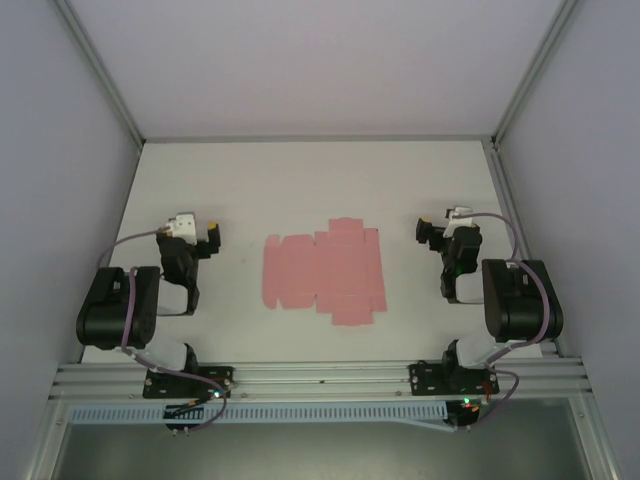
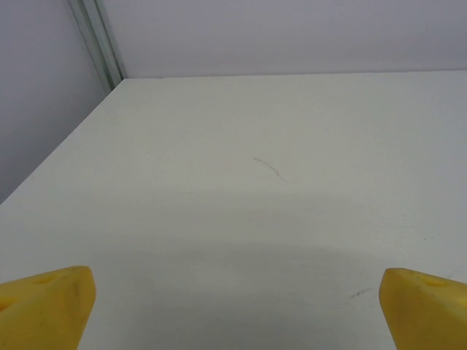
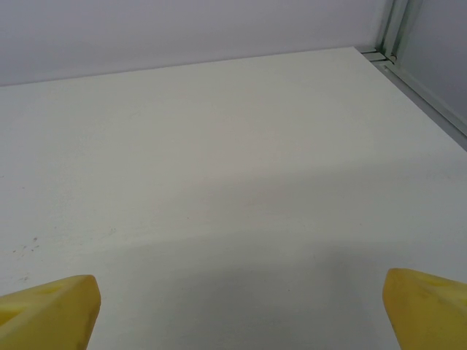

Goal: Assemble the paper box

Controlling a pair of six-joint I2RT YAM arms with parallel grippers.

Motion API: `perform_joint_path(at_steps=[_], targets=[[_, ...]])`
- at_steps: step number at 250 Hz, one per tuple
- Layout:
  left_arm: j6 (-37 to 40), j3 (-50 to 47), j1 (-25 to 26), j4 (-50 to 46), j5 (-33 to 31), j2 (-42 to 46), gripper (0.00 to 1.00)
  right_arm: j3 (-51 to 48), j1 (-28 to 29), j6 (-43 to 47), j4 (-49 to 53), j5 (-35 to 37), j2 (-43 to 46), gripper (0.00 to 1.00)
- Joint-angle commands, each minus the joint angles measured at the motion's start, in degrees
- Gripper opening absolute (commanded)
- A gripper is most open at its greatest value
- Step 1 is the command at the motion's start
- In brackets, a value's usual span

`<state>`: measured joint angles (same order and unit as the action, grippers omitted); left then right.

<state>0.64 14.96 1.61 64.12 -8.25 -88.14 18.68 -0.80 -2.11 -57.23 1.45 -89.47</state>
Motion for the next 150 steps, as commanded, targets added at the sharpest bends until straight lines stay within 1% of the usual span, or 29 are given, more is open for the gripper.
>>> perform_joint_path(at_steps=[1,38,49,60,70,83,95,107,125,137,146,150], targets=[[0.94,4.47,0.15,-7.21,0.22,4.07,1.0,1.73,0.18,-0.35,3.05,0.63,2.78,1.0],[0.9,7.65,0.17,-16.04,0.07,8.7,1.0,3.71,0.46,-0.44,11.01,2.06,7.95,1.0],[-0.58,8.91,0.15,-20.17,-0.36,10.63,1.0,4.53,0.9,-0.36,14.02,3.1,10.21,1.0],[-1.91,10.63,0.22,-24.81,0.86,12.61,1.0,5.75,1.57,-0.23,18.4,4.34,12.84,1.0],[-3.84,12.86,0.32,-29.74,2.52,13.95,1.0,7.76,2.38,-0.22,23.6,4.86,15.28,1.0],[-5.57,16.15,0.73,-36.08,5.48,15.23,0.99,11.69,3.6,-1.18,32.73,6.61,17.89,1.0],[-7.75,19.42,1.89,-42.2,5.53,15.96,1.0,15.77,4.97,-2.42,41.28,6.99,19.29,1.0],[-9.84,22.34,3.45,-47.79,5.48,16.48,0.99,19.76,6.61,-5.49,48.89,7.41,19.75,1.0],[-13.68,25.14,6.44,-54.18,6.03,16.86,0.99,25.25,9.4,-9.9,59.06,5.45,18.2,1.0],[-15.97,26.44,8.16,-57.21,8.76,16.79,1.0,29.13,12.2,-11.17,65.24,3.08,16.43,1.0],[-17.86,27.15,9.5,-59.22,10.71,16.48,1.0,31.6,14.55,-13.05,69.61,2.98,14.62,0.99],[-18.88,27.3,10.11,-59.87,11.44,16.36,0.99,32.57,15.57,-13.65,71.21,2.9,13.84,0.98]])
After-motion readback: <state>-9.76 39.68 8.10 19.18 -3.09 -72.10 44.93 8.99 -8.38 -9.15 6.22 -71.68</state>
